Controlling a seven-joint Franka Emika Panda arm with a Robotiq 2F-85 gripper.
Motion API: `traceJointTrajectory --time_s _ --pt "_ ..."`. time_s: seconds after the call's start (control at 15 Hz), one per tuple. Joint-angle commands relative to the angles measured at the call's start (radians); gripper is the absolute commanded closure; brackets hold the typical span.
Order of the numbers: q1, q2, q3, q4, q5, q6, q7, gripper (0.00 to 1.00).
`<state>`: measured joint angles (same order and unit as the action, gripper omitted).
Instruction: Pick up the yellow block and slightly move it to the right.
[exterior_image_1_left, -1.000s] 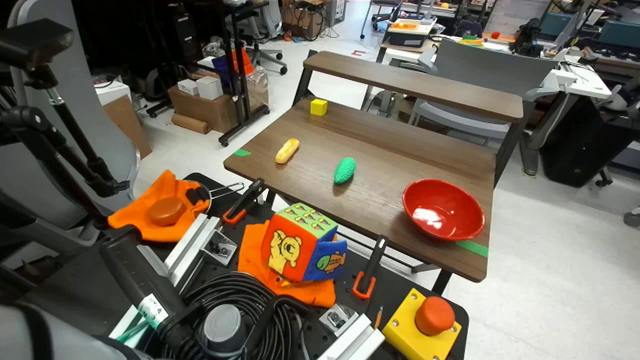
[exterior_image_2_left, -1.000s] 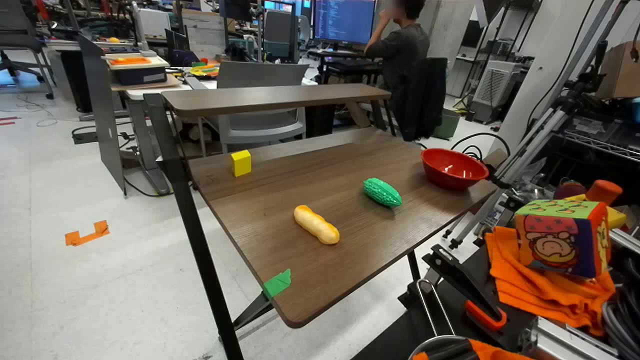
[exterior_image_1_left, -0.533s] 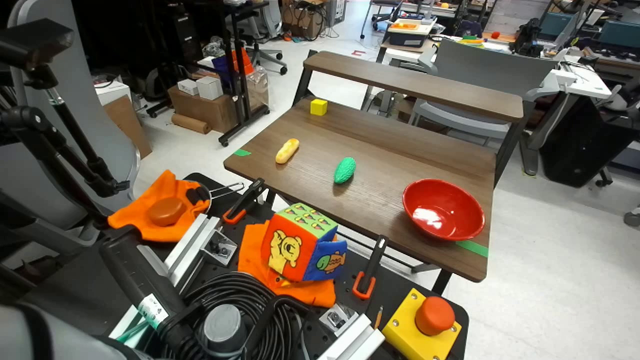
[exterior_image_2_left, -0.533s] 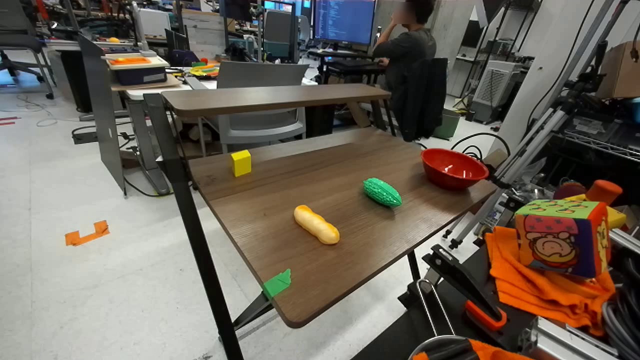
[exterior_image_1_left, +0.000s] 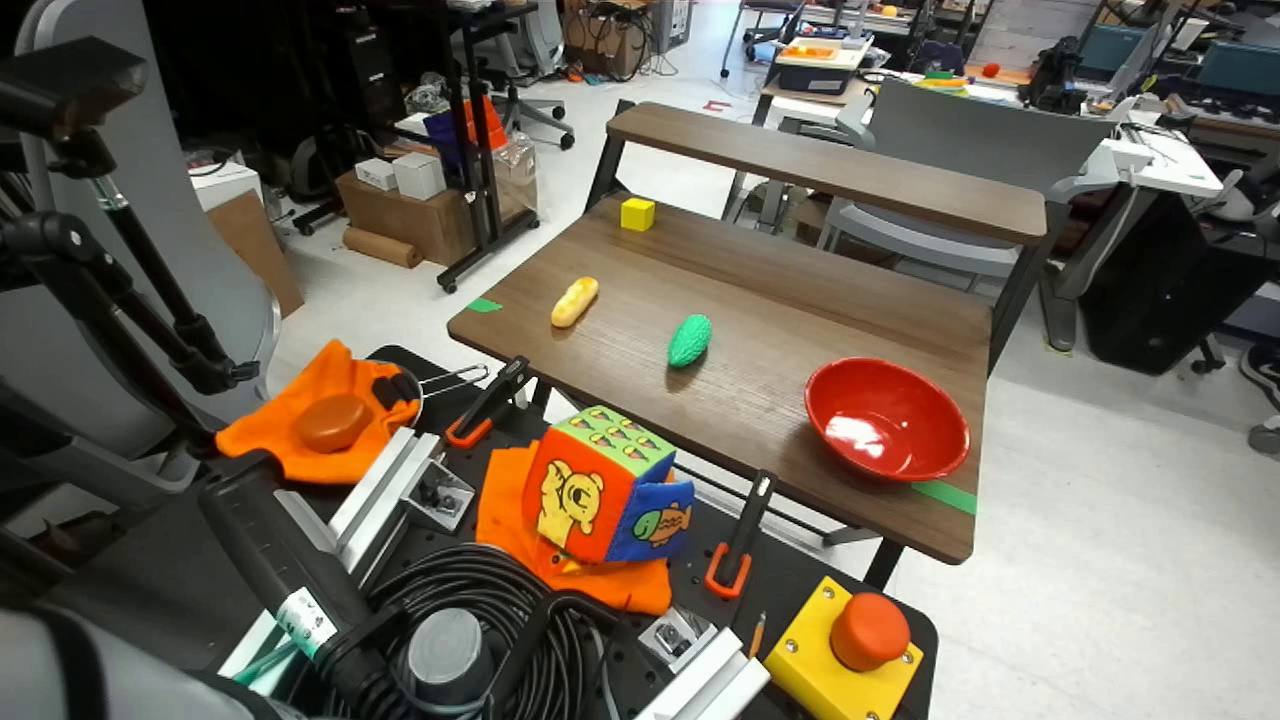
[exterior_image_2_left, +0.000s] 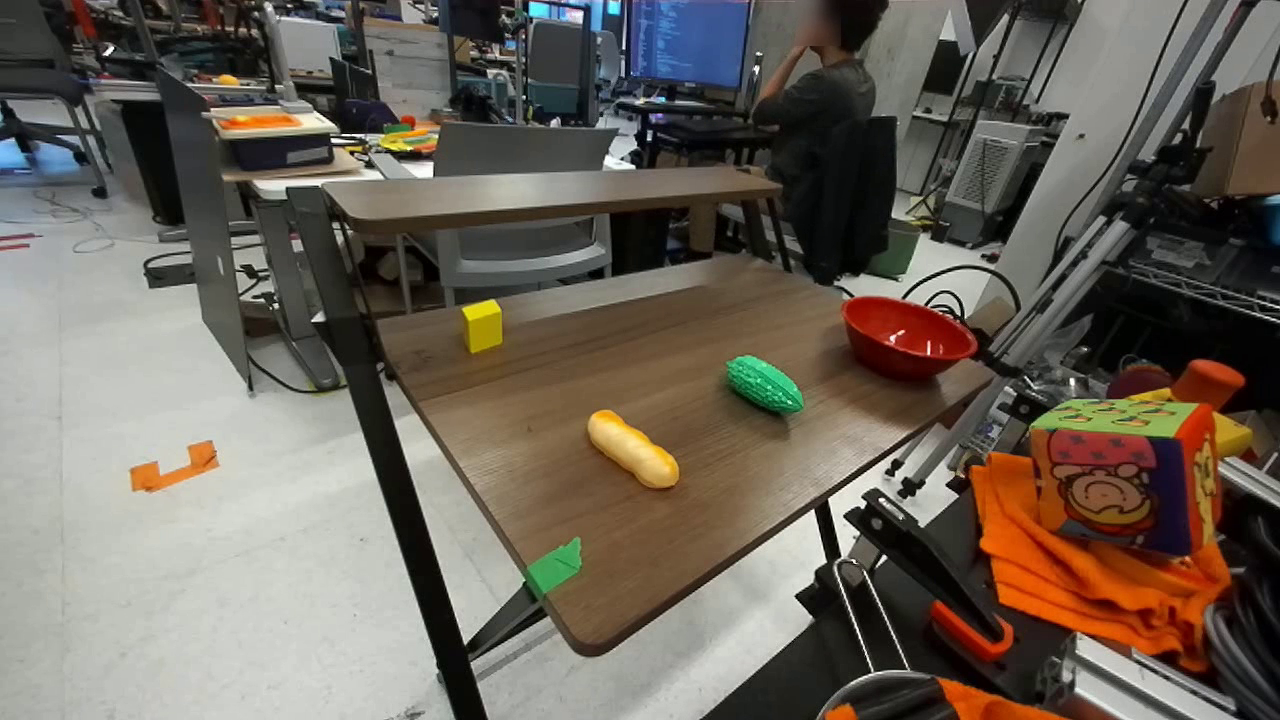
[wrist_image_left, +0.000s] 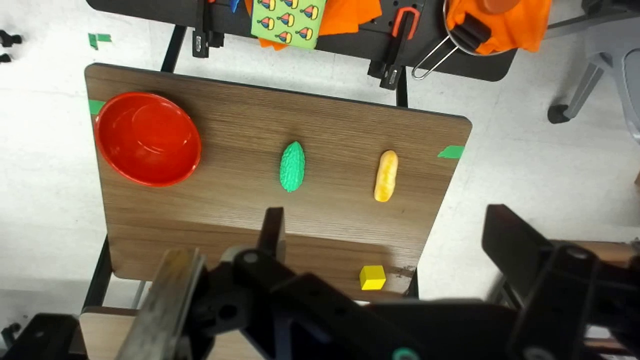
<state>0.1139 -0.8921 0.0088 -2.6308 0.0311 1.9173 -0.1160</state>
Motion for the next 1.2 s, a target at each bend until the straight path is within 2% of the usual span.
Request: traceJointTrajectory --time_s 0.0,0.27,0.47,0.6,0.8,1.13 --pt "0.005 0.235 0.083 0.100 0.018 0.030 0.092 0.00" --pt "-0.017 0.468 0.149 0.194 -0.007 0.029 0.217 0.00" --pt "-0.033 0.662 0.172 0.301 -0.035 0.021 0.339 0.00" --pt "-0.032 0.794 0.169 0.385 -0.031 0.032 0.410 0.00" --pt "-0.013 0.982 0.155 0.520 -0.025 0.140 0.486 0.00" --pt "0.036 1.286 0.131 0.822 -0.013 0.169 0.513 0.00"
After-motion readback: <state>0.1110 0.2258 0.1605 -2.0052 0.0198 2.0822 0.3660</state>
